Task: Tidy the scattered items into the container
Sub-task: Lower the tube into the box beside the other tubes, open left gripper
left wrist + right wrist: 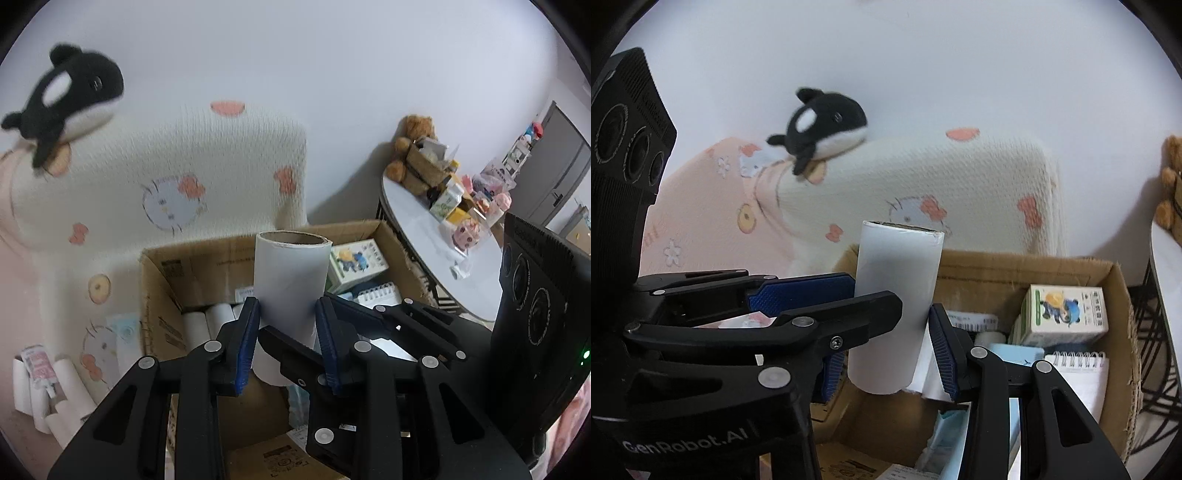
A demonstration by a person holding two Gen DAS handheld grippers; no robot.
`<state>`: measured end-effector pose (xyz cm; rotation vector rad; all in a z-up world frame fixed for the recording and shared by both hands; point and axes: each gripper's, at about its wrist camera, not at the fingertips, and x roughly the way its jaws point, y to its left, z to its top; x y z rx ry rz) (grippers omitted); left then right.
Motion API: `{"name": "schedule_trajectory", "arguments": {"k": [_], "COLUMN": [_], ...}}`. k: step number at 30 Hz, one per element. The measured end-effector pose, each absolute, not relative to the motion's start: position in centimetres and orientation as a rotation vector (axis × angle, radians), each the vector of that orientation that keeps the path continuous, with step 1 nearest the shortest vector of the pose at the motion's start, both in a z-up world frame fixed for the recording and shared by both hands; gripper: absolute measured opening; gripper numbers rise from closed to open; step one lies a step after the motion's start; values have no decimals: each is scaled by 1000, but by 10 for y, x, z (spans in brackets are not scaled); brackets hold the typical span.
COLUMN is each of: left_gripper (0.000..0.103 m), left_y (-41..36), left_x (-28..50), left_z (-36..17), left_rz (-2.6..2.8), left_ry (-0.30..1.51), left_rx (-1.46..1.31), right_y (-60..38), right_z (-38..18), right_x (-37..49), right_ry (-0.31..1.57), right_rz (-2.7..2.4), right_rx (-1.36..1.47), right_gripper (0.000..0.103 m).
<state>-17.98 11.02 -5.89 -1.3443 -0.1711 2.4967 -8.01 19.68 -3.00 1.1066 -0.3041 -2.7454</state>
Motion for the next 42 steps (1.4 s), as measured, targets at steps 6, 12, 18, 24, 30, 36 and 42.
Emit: {"name": "schedule_trajectory", "arguments": {"k": [6,12,18,24,30,36,42], "left_gripper": [34,34,34,34,32,32,31], "left_y": [104,100,98,100,91,88,90], "left_x": [-202,-216,-230,-246,-256,-260,-261], "left_z": [-82,-99,-115,-137,-161,-170,-172], "left_rz": [2401,2343,2303,2235,2170,2139,2143], "left_ry": [-225,-294,-408,-508,-693,-740,-769], "left_rx": [-1487,-1545,-1618,-1695,-1787,-1812,-1814], "right_y": [201,204,209,217,216,214,218], "right_z": [-53,-66,-76,-92,-109,-114,-115], "right_x": [-99,-114,-133,-153,-166,-178,-178], "right_ry": [-335,-321,-281,-245,-237,-237,-274], "right_rz": [-2676,-2643,-2585,-2498,-2430,-2386,-2394], "right_rx": [1245,1349,1500,1670,1814,1887,1925], "right_gripper": [41,41,41,41,41,41,39]}}
